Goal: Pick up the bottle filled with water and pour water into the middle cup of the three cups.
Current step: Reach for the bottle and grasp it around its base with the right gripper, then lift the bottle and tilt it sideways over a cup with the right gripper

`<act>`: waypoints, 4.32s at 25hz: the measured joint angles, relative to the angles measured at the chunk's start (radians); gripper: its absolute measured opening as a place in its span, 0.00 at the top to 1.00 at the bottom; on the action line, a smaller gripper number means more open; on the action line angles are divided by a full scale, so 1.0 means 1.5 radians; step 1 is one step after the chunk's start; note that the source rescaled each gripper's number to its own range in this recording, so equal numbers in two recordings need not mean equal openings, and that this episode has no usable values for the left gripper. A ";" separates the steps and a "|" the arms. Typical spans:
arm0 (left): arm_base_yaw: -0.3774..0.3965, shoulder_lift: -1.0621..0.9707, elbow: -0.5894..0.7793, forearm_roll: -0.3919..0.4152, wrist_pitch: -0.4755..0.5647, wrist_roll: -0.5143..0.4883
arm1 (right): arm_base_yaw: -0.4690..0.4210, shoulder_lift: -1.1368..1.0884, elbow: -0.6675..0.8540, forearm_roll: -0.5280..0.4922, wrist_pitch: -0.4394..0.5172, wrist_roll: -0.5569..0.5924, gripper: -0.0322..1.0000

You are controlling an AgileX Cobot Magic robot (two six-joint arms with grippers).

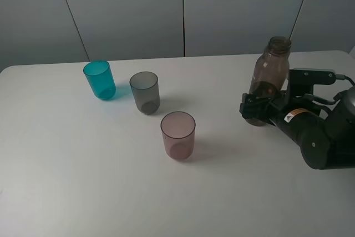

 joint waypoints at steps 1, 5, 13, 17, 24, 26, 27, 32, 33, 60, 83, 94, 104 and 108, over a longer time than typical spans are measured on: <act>0.000 0.000 0.000 0.000 0.000 0.000 | 0.000 0.000 0.000 0.000 -0.008 0.001 0.00; 0.000 0.000 0.000 0.000 0.000 -0.001 | 0.000 0.000 -0.001 0.000 -0.030 0.001 0.00; 0.000 0.000 0.000 0.000 0.000 -0.003 | 0.000 0.037 -0.017 -0.001 -0.060 0.010 0.00; 0.000 0.000 0.000 0.000 0.000 -0.003 | 0.000 0.050 -0.021 -0.003 -0.068 0.012 0.00; 0.000 0.000 0.000 0.000 0.000 -0.003 | 0.000 0.068 -0.021 -0.003 -0.074 0.023 0.00; 0.000 0.000 0.000 0.000 0.000 -0.003 | 0.000 0.068 -0.021 -0.003 -0.074 0.026 0.00; 0.000 0.000 0.000 0.000 0.000 -0.003 | 0.000 0.068 -0.021 -0.003 -0.074 0.028 0.00; 0.000 0.000 0.000 0.000 0.000 -0.003 | 0.000 0.069 -0.031 -0.003 -0.074 0.038 0.00; 0.000 0.000 0.000 0.000 0.000 -0.003 | 0.000 0.069 -0.034 -0.003 -0.075 0.038 0.00; 0.000 0.000 0.000 0.000 0.000 -0.003 | 0.001 0.069 -0.041 -0.006 -0.084 0.029 0.90; 0.000 0.000 0.000 0.000 0.000 -0.003 | -0.007 -0.108 -0.118 -0.069 0.079 -0.116 0.97; 0.000 0.000 0.000 0.000 0.000 -0.003 | -0.038 -0.112 -0.321 -0.267 0.217 -0.160 0.97; 0.000 0.000 0.000 0.000 0.000 -0.003 | -0.052 0.010 -0.462 -0.458 0.222 -0.155 0.97; 0.000 0.000 0.000 0.000 0.000 -0.003 | -0.052 0.056 -0.502 -0.507 0.226 -0.157 0.97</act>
